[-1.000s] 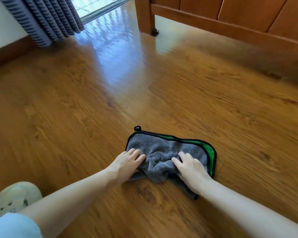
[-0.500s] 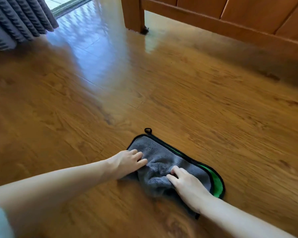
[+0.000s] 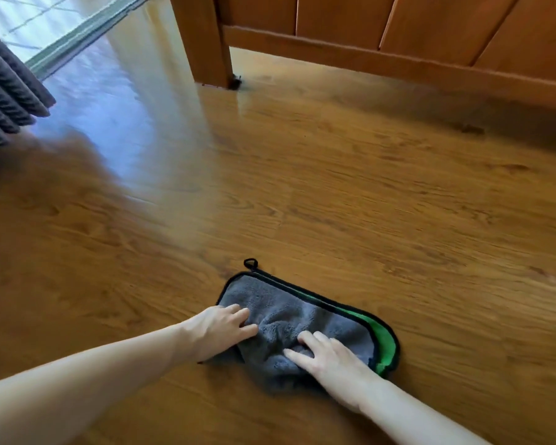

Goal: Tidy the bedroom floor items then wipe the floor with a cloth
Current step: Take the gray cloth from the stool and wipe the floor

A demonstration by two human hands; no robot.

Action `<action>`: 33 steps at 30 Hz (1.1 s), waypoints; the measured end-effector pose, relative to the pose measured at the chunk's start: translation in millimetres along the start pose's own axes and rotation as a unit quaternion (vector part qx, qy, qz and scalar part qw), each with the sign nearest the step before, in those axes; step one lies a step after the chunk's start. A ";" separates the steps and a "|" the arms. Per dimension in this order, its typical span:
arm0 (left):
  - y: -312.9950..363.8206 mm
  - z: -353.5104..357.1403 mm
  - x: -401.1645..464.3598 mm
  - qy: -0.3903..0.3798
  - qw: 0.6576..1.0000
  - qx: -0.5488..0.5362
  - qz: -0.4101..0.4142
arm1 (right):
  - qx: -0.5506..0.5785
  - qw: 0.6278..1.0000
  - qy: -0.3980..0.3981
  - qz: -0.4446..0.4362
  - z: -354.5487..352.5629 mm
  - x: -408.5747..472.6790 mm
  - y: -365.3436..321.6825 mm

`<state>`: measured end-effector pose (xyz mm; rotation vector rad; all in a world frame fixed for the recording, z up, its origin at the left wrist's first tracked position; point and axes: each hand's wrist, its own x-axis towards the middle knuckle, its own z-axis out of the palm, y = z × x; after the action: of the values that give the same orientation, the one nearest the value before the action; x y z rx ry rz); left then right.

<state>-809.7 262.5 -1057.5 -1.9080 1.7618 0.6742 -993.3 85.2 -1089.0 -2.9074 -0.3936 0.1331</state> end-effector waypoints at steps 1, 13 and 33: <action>-5.9 3.0 -4.2 0.007 1.000 0.002 0.012 | -0.011 1.000 0.011 0.000 2.3 3.6 -7.4; -43.5 47.5 -35.5 0.152 0.986 0.024 0.066 | -0.082 0.992 0.077 -0.056 19.4 35.0 -67.1; -81.2 24.7 1.2 0.228 0.933 -0.085 -0.265 | -0.034 0.967 0.238 0.079 16.1 147.5 29.0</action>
<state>-729.9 283.5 -1077.2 -2.6751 1.3353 0.1941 -846.1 101.0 -1119.9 -2.9000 -0.0839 -0.5561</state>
